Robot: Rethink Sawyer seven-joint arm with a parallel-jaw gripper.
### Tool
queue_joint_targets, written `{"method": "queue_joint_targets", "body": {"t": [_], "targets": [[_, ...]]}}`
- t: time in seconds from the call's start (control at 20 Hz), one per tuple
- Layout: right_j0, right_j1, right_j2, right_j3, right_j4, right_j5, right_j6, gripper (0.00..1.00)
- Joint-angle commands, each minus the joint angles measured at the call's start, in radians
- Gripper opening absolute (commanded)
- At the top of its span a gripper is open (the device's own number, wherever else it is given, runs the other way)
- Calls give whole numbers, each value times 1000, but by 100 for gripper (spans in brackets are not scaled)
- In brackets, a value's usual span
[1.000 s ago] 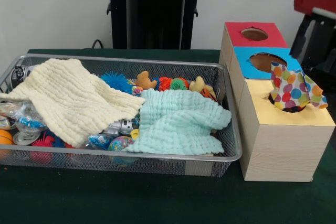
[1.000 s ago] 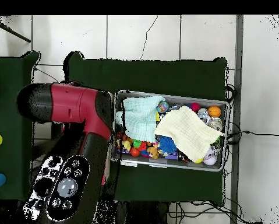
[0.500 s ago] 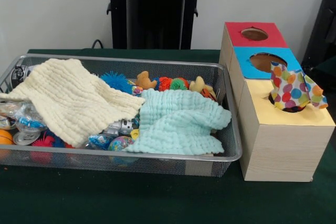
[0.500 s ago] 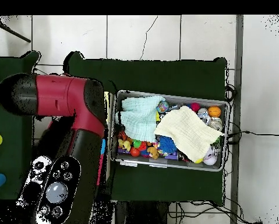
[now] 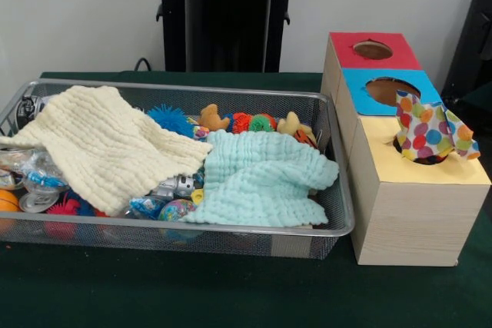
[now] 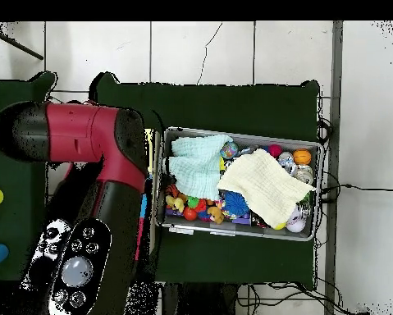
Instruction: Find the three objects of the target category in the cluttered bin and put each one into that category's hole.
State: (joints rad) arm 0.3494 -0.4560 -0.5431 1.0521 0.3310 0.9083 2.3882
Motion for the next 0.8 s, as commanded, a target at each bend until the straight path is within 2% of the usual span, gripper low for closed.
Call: {"method": "queue_joint_targets", "body": {"t": [0.05,0.6,0.8], "targets": [[-21,80,71,91,-49,-17,125,0],[-14,135,35,86,-92,-74,149,0],[-15,127,28,130,-112,-108,156,0]]}}
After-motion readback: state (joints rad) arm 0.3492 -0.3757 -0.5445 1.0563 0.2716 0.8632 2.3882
